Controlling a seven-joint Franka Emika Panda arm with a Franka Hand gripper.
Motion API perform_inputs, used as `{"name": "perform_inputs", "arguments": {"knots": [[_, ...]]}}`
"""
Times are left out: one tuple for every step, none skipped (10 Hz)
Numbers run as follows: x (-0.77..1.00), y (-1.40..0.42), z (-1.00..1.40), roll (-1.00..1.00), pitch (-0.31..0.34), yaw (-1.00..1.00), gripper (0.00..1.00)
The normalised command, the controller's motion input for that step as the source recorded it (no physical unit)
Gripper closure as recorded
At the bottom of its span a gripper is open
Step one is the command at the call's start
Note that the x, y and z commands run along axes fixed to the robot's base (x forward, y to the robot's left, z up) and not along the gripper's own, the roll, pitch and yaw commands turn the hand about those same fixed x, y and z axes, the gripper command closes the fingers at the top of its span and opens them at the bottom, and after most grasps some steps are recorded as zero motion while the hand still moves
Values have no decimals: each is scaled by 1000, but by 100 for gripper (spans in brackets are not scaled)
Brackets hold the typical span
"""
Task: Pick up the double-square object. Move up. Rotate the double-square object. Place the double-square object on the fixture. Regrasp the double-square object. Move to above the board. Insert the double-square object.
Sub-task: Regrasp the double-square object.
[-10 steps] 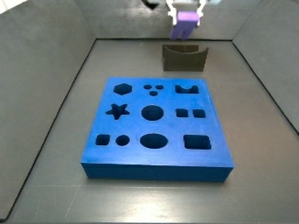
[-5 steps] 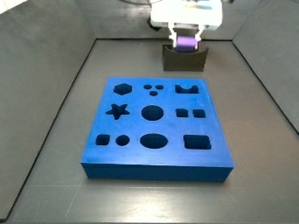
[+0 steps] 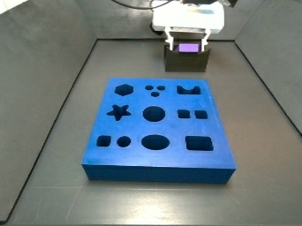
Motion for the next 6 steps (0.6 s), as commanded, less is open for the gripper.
{"name": "perform_inputs", "arguments": {"knots": [[0, 0, 1000, -39, -64, -35, 0], [-9, 1, 1000, -37, -57, -25, 0], [-23, 6, 1000, -27, -48, -9, 0], [-33, 3, 1000, 6, -26, 24, 0], [-34, 2, 1000, 23, -8, 38, 0], [-37, 1, 925, 31, 14, 41, 0]]}}
